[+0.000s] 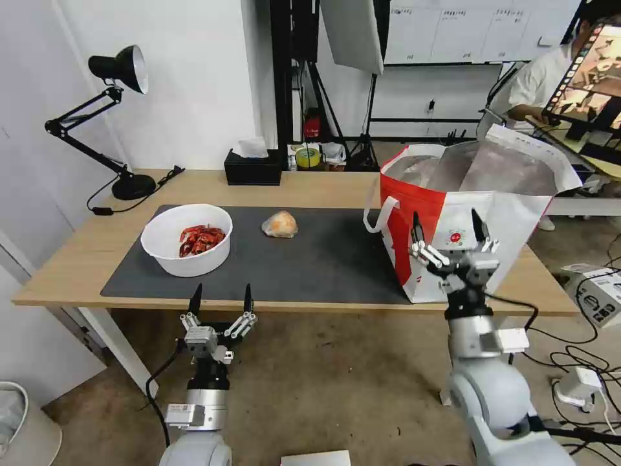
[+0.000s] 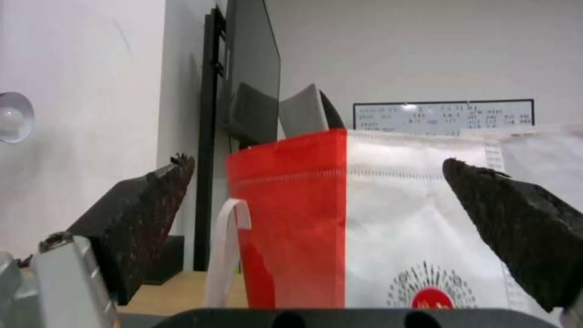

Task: Pick up the trash from the table and place it into the takeout bag.

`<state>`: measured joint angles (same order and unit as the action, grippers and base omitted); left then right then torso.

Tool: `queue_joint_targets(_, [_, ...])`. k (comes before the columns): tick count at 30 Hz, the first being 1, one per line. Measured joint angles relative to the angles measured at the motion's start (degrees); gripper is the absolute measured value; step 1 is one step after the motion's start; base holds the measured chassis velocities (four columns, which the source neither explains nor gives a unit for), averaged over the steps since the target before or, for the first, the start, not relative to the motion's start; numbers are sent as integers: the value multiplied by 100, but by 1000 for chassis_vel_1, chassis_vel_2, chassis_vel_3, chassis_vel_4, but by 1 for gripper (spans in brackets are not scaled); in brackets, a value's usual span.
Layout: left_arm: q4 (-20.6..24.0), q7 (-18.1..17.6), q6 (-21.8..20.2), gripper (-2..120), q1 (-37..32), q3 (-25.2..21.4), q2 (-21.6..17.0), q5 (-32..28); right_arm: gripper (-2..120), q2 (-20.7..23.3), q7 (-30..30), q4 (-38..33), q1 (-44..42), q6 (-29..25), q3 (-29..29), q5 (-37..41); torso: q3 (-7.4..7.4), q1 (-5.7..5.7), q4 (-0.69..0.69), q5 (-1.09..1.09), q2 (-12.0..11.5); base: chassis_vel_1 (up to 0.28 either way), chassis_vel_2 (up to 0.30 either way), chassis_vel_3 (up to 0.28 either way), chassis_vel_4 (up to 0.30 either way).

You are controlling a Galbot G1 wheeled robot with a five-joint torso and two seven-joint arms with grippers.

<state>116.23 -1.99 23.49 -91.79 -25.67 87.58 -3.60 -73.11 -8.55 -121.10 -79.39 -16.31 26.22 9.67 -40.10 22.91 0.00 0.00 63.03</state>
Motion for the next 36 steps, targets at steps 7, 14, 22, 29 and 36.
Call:
queue_joint_targets(7, [30, 0, 23, 100, -32, 5, -3, 3, 100, -185, 40, 114, -295, -326, 31, -97, 0, 0, 0, 0, 0, 0, 0, 0, 0])
queue_joint_targets(14, [47, 0, 30, 100, -56, -3, -30, -9, 100, -362, 119, 271, -586, -639, -93, -243, 0, 1, 0, 0, 0, 0, 0, 0, 0])
queue_joint_targets(22, [33, 0, 38, 100, -61, -12, -46, -24, 100, -533, 149, 495, -711, -973, -174, -431, 0, 1, 1, 0, 0, 0, 0, 0, 0])
queue_joint_targets(29, [-10, 0, 41, 100, -45, -4, -44, -26, 100, -637, 159, 672, -822, -1200, -189, -569, -1, 1, 0, 0, 0, 0, 0, 0, 0])
queue_joint_targets(36, [-27, 0, 43, 100, -38, -1, -41, -30, 100, -726, 170, 956, -943, -1478, -310, -671, -1, 1, 0, 0, 0, 0, 0, 0, 0])
